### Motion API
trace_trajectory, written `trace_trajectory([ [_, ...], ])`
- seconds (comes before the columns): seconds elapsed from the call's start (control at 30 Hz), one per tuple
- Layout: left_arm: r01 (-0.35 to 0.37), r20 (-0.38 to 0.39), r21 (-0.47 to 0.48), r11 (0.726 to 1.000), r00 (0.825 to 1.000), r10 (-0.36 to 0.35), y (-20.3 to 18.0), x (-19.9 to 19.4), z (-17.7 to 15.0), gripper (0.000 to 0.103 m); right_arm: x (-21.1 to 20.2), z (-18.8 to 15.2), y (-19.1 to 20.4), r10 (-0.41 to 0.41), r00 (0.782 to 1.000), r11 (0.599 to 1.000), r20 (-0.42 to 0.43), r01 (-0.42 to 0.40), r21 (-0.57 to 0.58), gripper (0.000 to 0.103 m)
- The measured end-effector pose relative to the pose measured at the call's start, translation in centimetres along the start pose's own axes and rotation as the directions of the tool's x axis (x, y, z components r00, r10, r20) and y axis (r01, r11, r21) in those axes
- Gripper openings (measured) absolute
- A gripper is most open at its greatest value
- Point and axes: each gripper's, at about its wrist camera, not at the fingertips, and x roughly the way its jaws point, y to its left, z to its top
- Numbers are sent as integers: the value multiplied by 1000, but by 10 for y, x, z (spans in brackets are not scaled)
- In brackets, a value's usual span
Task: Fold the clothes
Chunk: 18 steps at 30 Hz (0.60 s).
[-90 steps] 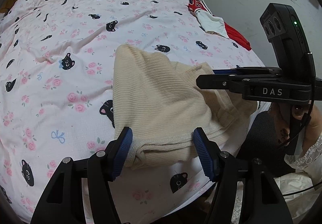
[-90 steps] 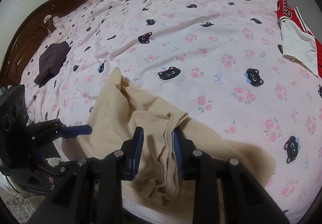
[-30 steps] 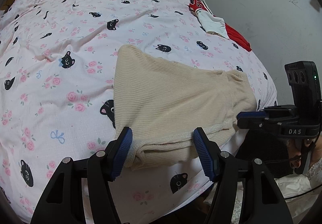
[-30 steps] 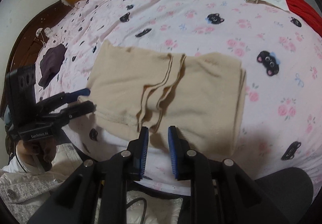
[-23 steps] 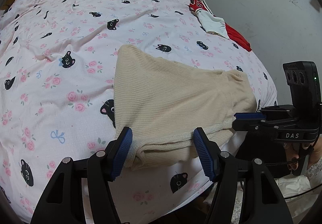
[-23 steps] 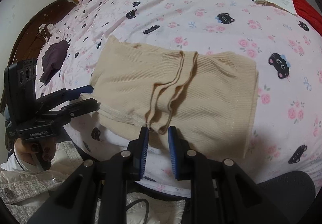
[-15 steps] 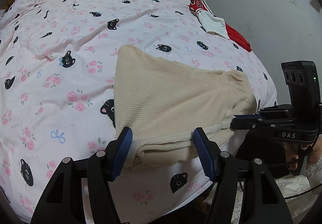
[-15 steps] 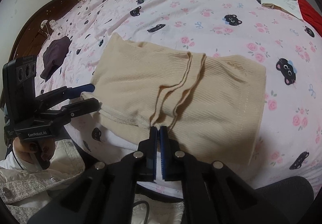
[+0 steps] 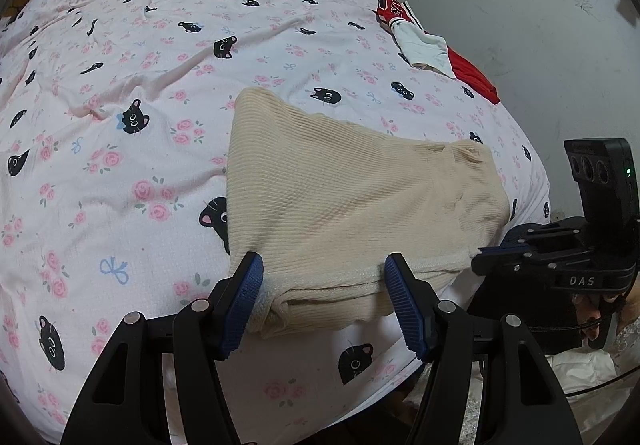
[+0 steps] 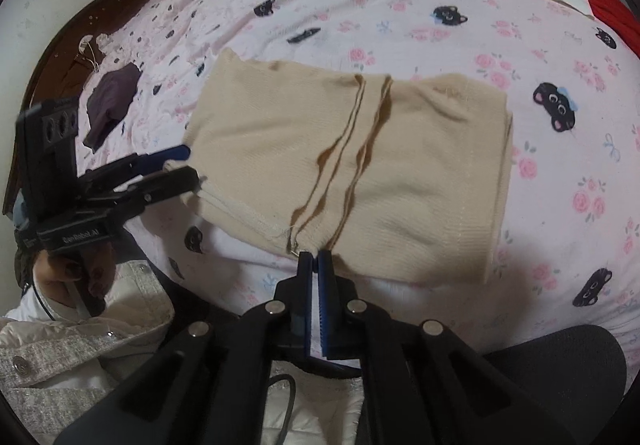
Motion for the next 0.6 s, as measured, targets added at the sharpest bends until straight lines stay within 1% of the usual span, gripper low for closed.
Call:
trace_trajectory([
  [0.03,0,0,0,1000,1000,0,0,0,0,58,1,0,1,-11,1000,1000,-4,11,-5,7],
  [0.13,0,0,0,1000,1000,0,0,0,0,58,-3,0,3,-72,997,997,10,73,-23,8],
  [0.27,-1,1,1,1000,1000,1,0,0,0,58,-21,9,4,-110,991,993,72,113,-36,8],
  [0.37,-1,0,2,1000,1000,1,0,0,-1,58,-29,18,11,-105,989,991,107,112,-67,8],
  [0.5,-5,-2,4,1000,1000,5,0,-1,0,58,-22,32,27,-55,990,993,128,67,-98,8],
  [0.6,-7,-4,3,1000,1000,7,-1,0,0,58,-8,39,40,-45,992,990,121,61,-124,8],
])
